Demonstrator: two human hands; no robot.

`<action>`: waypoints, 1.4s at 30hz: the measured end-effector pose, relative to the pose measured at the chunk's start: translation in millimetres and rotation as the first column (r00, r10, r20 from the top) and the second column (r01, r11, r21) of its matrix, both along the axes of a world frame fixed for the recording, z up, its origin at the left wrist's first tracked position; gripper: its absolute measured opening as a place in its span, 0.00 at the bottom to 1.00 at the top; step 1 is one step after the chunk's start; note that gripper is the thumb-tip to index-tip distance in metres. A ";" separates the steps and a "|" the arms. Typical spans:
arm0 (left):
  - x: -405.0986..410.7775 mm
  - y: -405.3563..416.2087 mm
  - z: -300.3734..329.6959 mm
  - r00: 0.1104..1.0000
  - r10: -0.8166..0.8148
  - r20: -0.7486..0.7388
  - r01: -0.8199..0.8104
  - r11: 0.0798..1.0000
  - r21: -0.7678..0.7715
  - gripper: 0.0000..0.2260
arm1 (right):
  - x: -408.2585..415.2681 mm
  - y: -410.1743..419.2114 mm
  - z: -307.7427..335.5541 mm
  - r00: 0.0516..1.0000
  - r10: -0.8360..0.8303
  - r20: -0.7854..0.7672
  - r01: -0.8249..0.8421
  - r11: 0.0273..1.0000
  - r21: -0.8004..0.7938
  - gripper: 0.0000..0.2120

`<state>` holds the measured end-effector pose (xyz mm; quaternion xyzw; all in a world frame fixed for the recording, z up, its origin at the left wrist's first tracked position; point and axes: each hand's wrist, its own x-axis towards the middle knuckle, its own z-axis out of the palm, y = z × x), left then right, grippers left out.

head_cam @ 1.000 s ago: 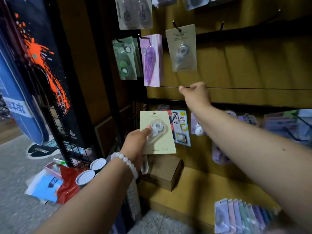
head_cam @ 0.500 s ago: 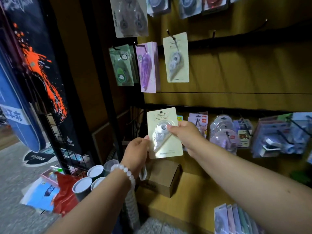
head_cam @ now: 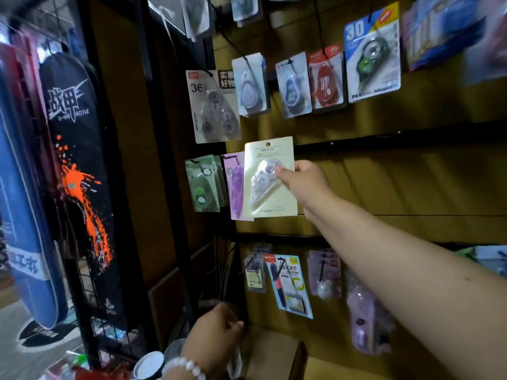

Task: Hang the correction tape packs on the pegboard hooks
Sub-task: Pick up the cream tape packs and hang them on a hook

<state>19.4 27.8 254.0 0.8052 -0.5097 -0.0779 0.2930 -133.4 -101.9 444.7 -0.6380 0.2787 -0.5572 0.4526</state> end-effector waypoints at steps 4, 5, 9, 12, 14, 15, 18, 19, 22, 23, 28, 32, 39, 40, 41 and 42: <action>-0.1 0.9 0.7 1.000 -0.007 0.000 0.007 1.000 -0.003 0.06 | 5.7 -7.9 17.7 0.999 -0.052 -0.016 0.051 0.999 -0.016 0.05; -0.4 1.3 0.8 1.000 -0.010 0.003 0.010 1.000 -0.004 0.06 | 7.0 -10.1 18.6 0.998 -0.061 -0.018 0.061 0.998 -0.010 0.07; -2.2 2.2 -1.6 1.000 -0.025 -0.001 0.025 1.000 -0.016 0.06 | 11.2 -16.2 14.9 0.994 -0.104 -0.044 0.104 0.995 -0.002 0.07; -3.1 3.4 -4.2 0.999 -0.039 0.002 0.039 0.999 -0.030 0.05 | 15.3 -19.9 8.0 0.993 -0.104 -0.057 0.105 0.994 0.014 0.08; -3.1 4.0 -6.0 0.999 -0.044 0.003 0.044 0.999 -0.030 0.05 | 18.2 -22.9 4.0 0.991 -0.125 -0.052 0.126 0.992 0.016 0.08; -3.0 4.3 -7.1 0.999 -0.044 0.005 0.044 0.999 -0.030 0.05 | 19.6 -24.8 3.3 0.989 -0.136 -0.050 0.137 0.990 0.017 0.06; -3.4 4.3 -11.0 0.999 -0.045 0.007 0.046 0.998 -0.032 0.07 | 22.8 -33.8 6.0 0.982 -0.165 -0.089 0.170 0.984 0.051 0.09; -3.6 4.2 -12.5 0.999 -0.045 0.001 0.045 0.999 -0.031 0.08 | 24.0 -38.8 7.2 0.980 -0.169 -0.103 0.177 0.981 0.077 0.11; -4.7 4.2 -18.0 0.999 -0.043 -0.021 0.043 0.999 -0.023 0.08 | 24.4 -50.7 7.6 0.963 -0.214 -0.165 0.237 0.963 0.129 0.14; -4.9 4.5 -19.2 0.999 -0.041 -0.016 0.041 0.999 -0.021 0.08 | 24.1 -54.4 6.7 0.953 -0.235 -0.190 0.261 0.957 0.126 0.15; -6.1 5.5 -23.6 0.999 -0.046 -0.019 0.045 0.999 -0.022 0.09 | 19.2 -64.1 -0.4 0.911 -0.302 -0.281 0.339 0.937 0.090 0.17; -9.9 7.5 -28.8 0.999 -0.039 -0.001 0.039 0.999 -0.022 0.08 | 13.4 -65.2 -15.2 0.866 -0.317 -0.387 0.368 0.928 0.062 0.17; -20.5 9.7 -36.8 0.999 -0.037 0.017 0.037 0.999 -0.002 0.07 | 1.3 -50.9 -62.2 0.886 -0.259 -0.385 0.313 0.946 0.083 0.17; -21.4 9.5 -39.0 0.999 -0.042 0.015 0.042 0.999 0.007 0.08 | -0.8 -44.0 -69.5 0.893 -0.242 -0.379 0.290 0.954 0.073 0.17; -22.0 8.9 -42.1 0.999 -0.048 0.008 0.048 0.999 0.016 0.08 | -2.9 -36.9 -77.4 0.898 -0.222 -0.379 0.263 0.963 0.059 0.17; -22.9 8.5 -45.4 0.999 -0.054 0.002 0.054 0.998 0.028 0.08 | -5.1 -28.7 -85.8 0.896 -0.207 -0.393 0.239 0.970 0.035 0.18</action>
